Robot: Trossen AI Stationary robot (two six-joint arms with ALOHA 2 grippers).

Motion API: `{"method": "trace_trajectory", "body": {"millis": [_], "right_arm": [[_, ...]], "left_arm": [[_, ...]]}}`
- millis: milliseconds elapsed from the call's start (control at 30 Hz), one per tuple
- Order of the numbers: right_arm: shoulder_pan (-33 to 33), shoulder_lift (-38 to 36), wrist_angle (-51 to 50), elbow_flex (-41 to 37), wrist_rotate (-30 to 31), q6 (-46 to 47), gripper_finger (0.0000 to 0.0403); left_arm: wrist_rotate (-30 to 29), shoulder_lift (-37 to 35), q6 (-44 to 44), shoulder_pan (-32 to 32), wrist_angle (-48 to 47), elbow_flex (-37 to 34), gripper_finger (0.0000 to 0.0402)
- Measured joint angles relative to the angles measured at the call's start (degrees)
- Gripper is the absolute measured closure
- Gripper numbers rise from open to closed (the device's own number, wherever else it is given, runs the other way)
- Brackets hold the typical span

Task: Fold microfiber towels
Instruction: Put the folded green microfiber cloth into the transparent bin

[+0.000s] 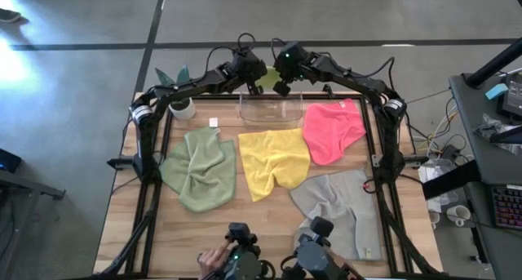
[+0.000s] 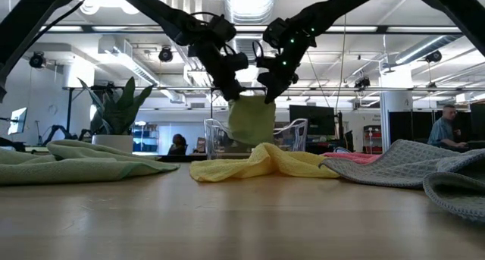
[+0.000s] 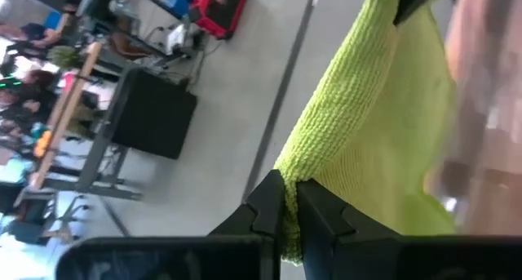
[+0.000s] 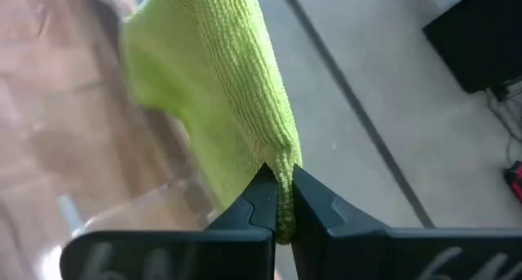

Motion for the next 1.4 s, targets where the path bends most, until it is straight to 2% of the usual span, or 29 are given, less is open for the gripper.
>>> {"method": "trace_trajectory", "body": {"millis": [133,400,700,1000,1200,1400], "right_arm": [[0.22,0.04,0.15,-0.25,0.24,-1.86,0.0394],[0.11,0.04,4.4,0.69,3.89,-1.31,0.0394],[-0.08,0.09,4.87,-0.75,3.25,-1.79,0.0394],[0.91,0.24,-0.53,-1.16,1.78,-1.56,0.0394],[0.54,0.22,2.24,-0.94,3.8,-2.06,0.0394],[0.62,0.15,4.85,-1.55,4.8,-1.79,0.0394]], "left_arm": [[1.21,0.0,1.36,0.23,4.36,-3.14,0.0394],[-4.56,0.0,7.43,0.57,13.41,-3.37,0.0394],[-4.41,1.34,7.23,1.24,13.28,-5.28,0.0394],[-5.06,1.49,7.07,-0.99,8.24,-6.71,0.0394],[-5.75,1.44,8.89,-0.57,11.08,-5.45,0.0394],[-4.07,1.44,8.95,1.33,12.68,-6.12,0.0394]]}}
